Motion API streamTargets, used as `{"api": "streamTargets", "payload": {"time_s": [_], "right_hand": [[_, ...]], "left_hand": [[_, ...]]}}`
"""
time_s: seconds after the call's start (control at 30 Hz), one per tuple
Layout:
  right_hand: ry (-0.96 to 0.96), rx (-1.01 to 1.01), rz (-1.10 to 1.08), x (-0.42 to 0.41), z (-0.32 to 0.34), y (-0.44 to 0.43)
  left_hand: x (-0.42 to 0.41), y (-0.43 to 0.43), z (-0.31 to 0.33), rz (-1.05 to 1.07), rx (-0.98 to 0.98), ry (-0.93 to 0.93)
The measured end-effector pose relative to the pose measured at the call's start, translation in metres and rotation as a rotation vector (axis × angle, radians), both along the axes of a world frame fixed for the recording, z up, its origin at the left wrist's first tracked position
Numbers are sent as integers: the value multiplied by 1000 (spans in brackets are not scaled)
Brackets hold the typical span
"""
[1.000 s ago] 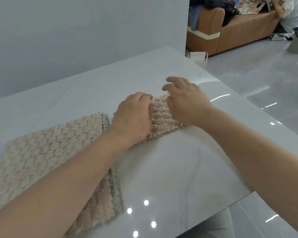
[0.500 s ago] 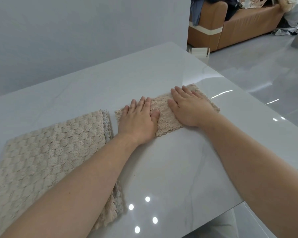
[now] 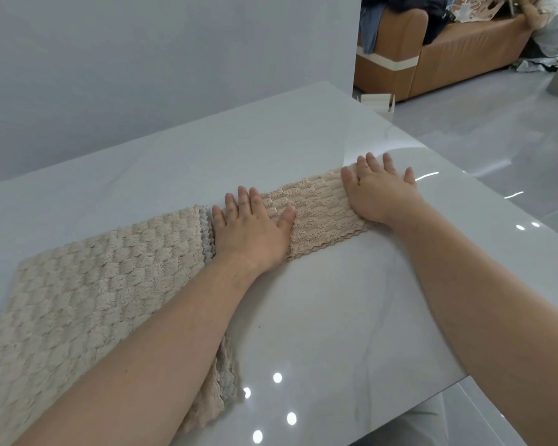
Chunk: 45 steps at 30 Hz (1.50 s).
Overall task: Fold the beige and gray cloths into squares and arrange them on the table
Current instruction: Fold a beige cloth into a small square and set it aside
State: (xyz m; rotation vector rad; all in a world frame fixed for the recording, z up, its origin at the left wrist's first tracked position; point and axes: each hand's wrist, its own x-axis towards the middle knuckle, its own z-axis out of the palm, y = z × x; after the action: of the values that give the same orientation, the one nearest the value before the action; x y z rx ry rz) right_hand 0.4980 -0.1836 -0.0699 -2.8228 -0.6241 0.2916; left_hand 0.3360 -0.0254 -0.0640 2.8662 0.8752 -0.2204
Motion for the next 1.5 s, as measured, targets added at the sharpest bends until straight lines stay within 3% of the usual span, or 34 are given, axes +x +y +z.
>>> {"api": "streamTargets", "payload": {"time_s": [0.13, 0.27, 0.43, 0.73, 0.9, 1.2, 1.37, 1.5], "right_hand": [[-49, 73, -47, 12, 12, 6], [-153, -1, -28, 22, 44, 15], [-49, -81, -40, 47, 74, 34], [264, -364, -119, 57, 81, 26], [447, -355, -99, 57, 80, 17], [440, -78, 69, 23, 112, 20], [385, -62, 154, 9, 134, 29], [226, -109, 193, 2, 143, 32]], "left_hand": [[3, -8, 13, -75, 73, 18], [15, -14, 26, -311, 92, 14], [24, -1, 19, -523, 68, 19], [23, 2, -6, -501, 39, -91], [23, 4, -6, -499, 29, -89], [24, 5, -7, -493, 3, -109], [24, 4, -7, -490, -19, -121], [23, 5, -7, -490, -23, -132]]}}
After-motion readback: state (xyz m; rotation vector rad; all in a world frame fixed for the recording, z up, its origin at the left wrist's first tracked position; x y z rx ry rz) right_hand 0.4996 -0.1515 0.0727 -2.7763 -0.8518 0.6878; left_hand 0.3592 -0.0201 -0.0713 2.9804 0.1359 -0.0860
